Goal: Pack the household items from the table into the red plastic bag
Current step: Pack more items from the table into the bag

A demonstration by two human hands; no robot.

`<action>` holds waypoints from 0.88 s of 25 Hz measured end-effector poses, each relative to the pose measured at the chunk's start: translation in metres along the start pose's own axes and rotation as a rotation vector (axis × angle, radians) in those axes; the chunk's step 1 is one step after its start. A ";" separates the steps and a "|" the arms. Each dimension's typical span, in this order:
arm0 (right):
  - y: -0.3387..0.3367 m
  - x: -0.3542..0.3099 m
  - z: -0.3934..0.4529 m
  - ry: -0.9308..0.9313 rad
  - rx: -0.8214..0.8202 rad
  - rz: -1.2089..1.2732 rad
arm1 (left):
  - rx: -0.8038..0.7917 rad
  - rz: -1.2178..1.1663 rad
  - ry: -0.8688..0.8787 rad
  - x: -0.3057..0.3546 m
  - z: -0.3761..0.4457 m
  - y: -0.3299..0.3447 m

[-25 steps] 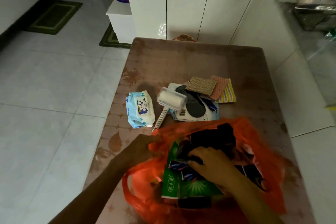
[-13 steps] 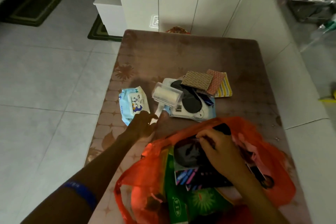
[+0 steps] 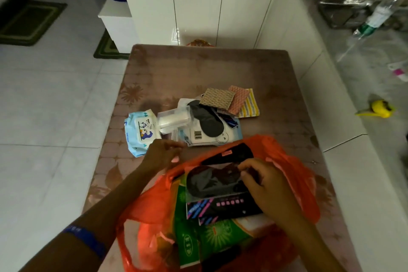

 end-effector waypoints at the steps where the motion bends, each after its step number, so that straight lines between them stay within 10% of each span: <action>1: -0.004 -0.006 -0.002 0.010 0.011 0.051 | 0.002 -0.109 -0.011 0.010 -0.012 -0.005; 6: 0.008 -0.063 0.018 0.230 -0.014 1.037 | -0.137 -0.117 0.343 0.068 -0.120 -0.040; 10: 0.005 -0.105 0.033 0.253 0.023 1.288 | -0.023 0.120 0.586 0.082 -0.190 -0.022; 13: -0.006 -0.088 0.032 0.210 0.023 1.093 | 0.560 0.403 0.240 0.023 -0.196 -0.043; 16: -0.013 -0.059 0.019 0.054 -0.082 0.648 | 0.285 0.046 -0.349 -0.049 -0.202 -0.046; 19: -0.010 -0.060 0.005 -0.194 -0.357 0.352 | 0.071 -0.801 -0.289 -0.036 -0.204 -0.053; 22: 0.022 -0.056 -0.011 -0.360 -0.543 -0.088 | 0.083 -0.924 -0.156 0.002 -0.205 -0.075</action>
Point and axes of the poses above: each hand's wrist, its own z-axis towards the middle knuckle, its own y-axis out of the palm, x = y × z, the point moved 4 cm from there along z, towards the middle knuckle, and after that the axes turned 11 degrees about -y, right-handed, at the moved point
